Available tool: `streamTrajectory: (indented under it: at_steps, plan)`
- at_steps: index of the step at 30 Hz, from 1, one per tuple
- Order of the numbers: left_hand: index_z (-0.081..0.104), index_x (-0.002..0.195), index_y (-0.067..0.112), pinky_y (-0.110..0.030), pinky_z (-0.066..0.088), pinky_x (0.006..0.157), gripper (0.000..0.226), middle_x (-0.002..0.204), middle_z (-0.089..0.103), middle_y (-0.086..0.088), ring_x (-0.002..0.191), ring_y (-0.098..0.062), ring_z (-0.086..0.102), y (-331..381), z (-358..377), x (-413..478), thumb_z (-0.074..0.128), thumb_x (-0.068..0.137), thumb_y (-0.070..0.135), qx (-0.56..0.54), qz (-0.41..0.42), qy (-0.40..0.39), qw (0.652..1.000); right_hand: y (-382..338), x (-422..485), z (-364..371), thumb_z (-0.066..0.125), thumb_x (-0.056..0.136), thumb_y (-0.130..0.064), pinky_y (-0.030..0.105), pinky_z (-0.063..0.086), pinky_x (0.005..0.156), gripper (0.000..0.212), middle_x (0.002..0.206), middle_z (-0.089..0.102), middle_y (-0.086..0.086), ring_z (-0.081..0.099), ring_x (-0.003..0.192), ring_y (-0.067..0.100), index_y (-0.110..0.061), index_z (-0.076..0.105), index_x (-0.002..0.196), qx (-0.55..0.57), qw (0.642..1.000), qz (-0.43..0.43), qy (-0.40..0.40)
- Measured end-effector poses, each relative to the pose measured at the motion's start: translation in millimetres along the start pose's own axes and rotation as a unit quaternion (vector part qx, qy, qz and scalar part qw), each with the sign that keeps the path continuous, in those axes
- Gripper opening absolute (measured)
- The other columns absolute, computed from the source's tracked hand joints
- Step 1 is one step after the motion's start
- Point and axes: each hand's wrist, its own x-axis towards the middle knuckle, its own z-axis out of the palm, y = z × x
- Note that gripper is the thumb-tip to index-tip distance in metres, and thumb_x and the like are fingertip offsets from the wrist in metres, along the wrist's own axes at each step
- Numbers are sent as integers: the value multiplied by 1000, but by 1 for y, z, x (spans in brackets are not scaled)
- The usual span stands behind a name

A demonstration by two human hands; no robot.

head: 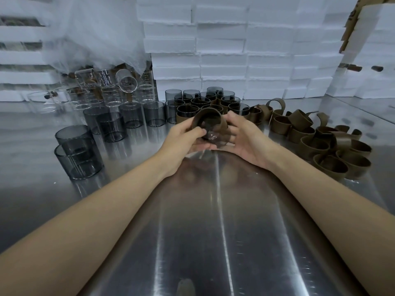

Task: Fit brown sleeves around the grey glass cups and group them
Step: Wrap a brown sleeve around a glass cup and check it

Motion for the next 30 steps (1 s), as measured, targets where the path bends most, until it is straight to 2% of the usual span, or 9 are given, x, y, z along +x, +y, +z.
streamTrajectory:
  at_steps: [3,6,9,13,15,18,21,26,30]
  plan:
    - [65,121,20,-24,58,72,33,108,72,-13,84,-32,73,-1,1,-2,50,97,2,17,27,-12,999,3,0,6,62,88,-28,44,52,88,61,111,62,14,61,99,28,1,41,138,-15,1000,-7,-1]
    - [66,116,24,-20,57,68,24,102,75,-9,83,-31,74,1,2,-2,49,101,15,-27,11,-15,999,3,0,8,63,88,-23,37,55,80,53,114,61,15,61,100,27,-1,47,133,23,1000,-18,-1]
    - [64,116,17,-22,58,68,27,105,74,-11,79,-27,74,2,2,-1,47,102,33,-39,-17,-26,999,3,-1,4,58,88,-32,39,51,94,35,115,67,11,63,108,25,-13,64,117,69,997,-11,-44]
    - [61,119,17,-21,53,59,54,100,69,-7,58,-14,62,6,3,-1,55,81,55,-32,-44,-32,998,2,0,2,63,86,-39,42,50,99,38,123,65,15,58,121,30,-16,70,115,118,990,-3,-71]
    - [60,114,19,-21,45,59,53,86,65,0,53,-11,51,7,2,-1,53,79,57,-41,-53,-33,997,0,0,3,65,83,-40,39,52,96,40,123,66,14,59,120,28,-15,71,114,127,989,-9,-74]
    - [57,106,21,-18,33,50,41,66,59,8,47,-7,36,8,2,0,45,90,57,-42,-66,-34,996,-1,2,7,66,81,-42,34,54,90,47,121,67,15,61,118,27,-12,66,117,152,986,-5,-70]
    - [54,107,22,-19,26,49,40,72,49,4,45,-6,28,9,2,0,42,95,58,-56,-82,-22,995,-1,2,10,62,83,-46,28,53,88,54,119,67,17,63,116,27,-7,61,121,164,984,7,-68]
    - [63,99,21,-16,25,48,35,73,43,4,45,-5,23,9,2,2,52,92,54,-136,-115,8,984,-1,3,17,65,79,-40,25,56,80,45,111,70,18,69,103,24,-6,67,108,231,972,36,-25]
    - [62,106,21,-14,26,47,35,72,43,5,44,-5,24,9,5,3,55,91,52,-190,-133,25,972,-2,4,20,69,74,-31,26,59,74,41,101,73,17,73,89,20,-3,67,104,280,959,45,12]
